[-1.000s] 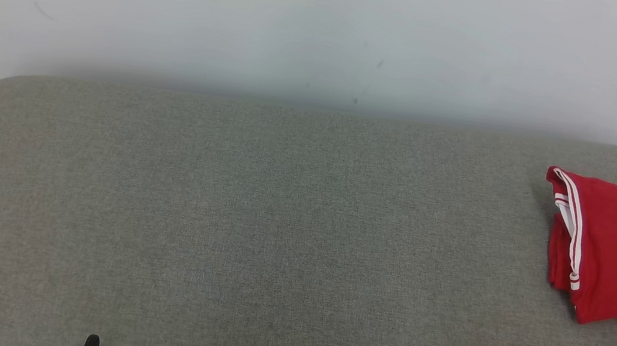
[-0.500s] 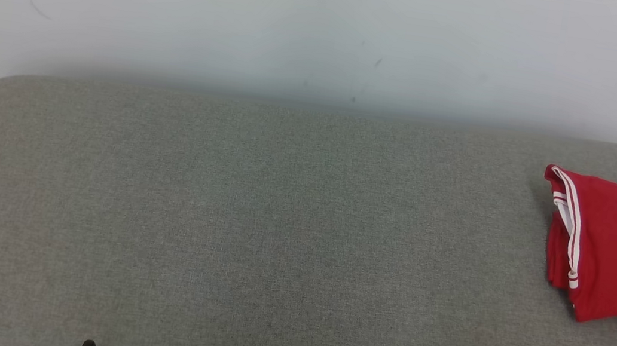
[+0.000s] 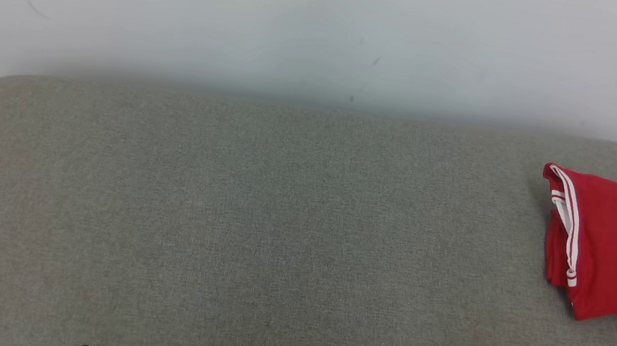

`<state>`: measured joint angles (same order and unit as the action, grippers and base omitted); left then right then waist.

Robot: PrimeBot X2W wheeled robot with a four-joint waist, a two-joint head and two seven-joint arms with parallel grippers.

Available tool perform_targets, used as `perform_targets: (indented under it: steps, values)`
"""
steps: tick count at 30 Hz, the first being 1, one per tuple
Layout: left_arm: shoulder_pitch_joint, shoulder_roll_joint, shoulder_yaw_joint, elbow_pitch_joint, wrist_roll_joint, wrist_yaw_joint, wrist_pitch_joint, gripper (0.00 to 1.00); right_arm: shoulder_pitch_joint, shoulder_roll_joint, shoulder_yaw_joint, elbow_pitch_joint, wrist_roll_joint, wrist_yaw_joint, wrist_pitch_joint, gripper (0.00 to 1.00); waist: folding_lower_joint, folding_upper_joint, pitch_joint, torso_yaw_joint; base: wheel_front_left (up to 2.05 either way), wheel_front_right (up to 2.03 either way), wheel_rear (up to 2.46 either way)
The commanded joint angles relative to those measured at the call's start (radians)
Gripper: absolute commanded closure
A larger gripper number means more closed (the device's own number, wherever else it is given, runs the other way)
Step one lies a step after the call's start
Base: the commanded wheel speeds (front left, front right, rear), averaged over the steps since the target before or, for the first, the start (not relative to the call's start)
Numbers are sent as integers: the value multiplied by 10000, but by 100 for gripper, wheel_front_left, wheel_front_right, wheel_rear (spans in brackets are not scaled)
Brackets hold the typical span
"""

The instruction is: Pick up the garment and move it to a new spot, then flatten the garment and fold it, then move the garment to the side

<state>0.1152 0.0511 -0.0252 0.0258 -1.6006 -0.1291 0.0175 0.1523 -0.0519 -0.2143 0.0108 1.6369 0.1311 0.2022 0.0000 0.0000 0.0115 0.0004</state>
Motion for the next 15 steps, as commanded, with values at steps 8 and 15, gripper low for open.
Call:
perform_targets:
  steps: [8, 15]
  values:
    - [136, -26, 56, -34, -224, -50, 72, 100, -52, 24, -51, 37, 227, -7, 42, 100, 0, 0, 4, -7, 0, 0, 0]
    - [135, -26, 53, -35, -226, -50, 69, 100, -51, 23, -49, 35, 227, -7, 41, 100, 0, 0, 4, -7, 0, 0, 0]
